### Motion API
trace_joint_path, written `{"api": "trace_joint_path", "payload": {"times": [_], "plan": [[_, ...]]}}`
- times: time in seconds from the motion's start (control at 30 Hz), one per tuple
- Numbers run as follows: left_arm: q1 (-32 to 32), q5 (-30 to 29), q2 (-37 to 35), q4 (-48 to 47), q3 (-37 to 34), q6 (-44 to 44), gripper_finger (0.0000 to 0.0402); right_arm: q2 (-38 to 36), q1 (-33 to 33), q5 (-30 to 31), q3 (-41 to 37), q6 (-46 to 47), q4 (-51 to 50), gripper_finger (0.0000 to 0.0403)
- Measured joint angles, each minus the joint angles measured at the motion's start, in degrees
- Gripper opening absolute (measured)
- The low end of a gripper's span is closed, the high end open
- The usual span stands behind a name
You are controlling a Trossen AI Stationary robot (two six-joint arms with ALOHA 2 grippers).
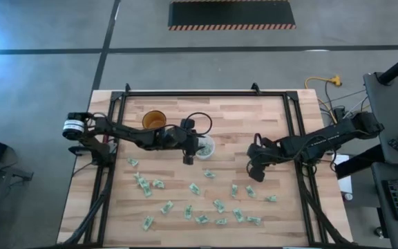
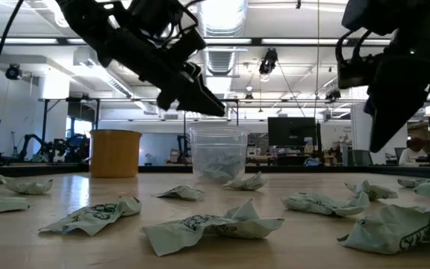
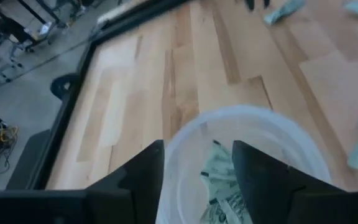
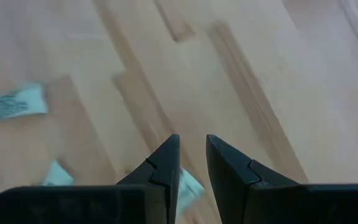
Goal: Pick and place Stevia / Truvia into bins
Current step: Put the stevia packet into the transparent container
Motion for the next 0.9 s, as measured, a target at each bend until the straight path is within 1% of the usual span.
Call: {"api": "trace_joint_path", "payload": {"times": [0.1,0.23,0.37,0.5,0.7,0.9], "plan": [[-1.2,0.0,-1.6,-1.3,0.0,-0.1,0.0186,0.0,0.1,0.0,-0.6,4.7,-1.1,0.0070],[-3.2,0.0,-4.7,-4.5,0.0,-1.5,0.0188,0.1,1.1,-0.3,-1.8,9.4,-0.7,0.0070],[-5.1,0.0,-7.4,-7.6,-0.2,-1.8,0.0188,0.5,3.1,-2.2,-2.9,15.2,-0.5,0.0070],[-6.6,0.0,-9.7,-8.5,-0.3,-3.0,0.0188,1.7,5.6,-3.0,-3.5,20.4,-0.5,0.0070],[-7.6,0.0,-11.3,-9.0,-1.2,-3.0,0.0188,4.9,6.5,-2.8,-3.5,20.9,0.3,0.0070],[-7.6,-0.2,-11.3,-9.7,-1.2,-3.0,0.0188,8.9,6.5,-1.4,-3.2,19.0,1.2,0.0077]]}}
